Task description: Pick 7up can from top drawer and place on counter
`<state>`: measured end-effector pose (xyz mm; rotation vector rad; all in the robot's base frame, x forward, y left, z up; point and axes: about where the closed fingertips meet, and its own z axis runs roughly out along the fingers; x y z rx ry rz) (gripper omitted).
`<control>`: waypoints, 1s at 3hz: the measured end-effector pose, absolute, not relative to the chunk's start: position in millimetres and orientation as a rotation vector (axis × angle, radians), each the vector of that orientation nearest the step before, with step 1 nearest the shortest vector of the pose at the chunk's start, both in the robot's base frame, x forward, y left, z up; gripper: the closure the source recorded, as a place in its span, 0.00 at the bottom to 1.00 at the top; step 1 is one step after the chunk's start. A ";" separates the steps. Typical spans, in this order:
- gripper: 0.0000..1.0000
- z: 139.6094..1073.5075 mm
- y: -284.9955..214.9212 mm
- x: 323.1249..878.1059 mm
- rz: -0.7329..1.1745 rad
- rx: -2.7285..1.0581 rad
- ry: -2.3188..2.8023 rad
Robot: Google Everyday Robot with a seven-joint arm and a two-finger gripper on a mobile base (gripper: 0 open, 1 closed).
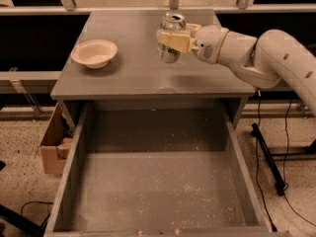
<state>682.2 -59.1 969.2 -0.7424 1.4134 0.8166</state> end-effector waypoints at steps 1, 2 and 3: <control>1.00 944.4 -47.3 723.8 0.742 -0.708 1.437; 1.00 910.6 -33.1 741.4 0.660 -0.729 1.483; 0.85 907.6 -29.5 743.2 0.654 -0.731 1.487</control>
Offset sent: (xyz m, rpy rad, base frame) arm 0.0772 0.0396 -0.1083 -0.1950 0.0046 -0.1679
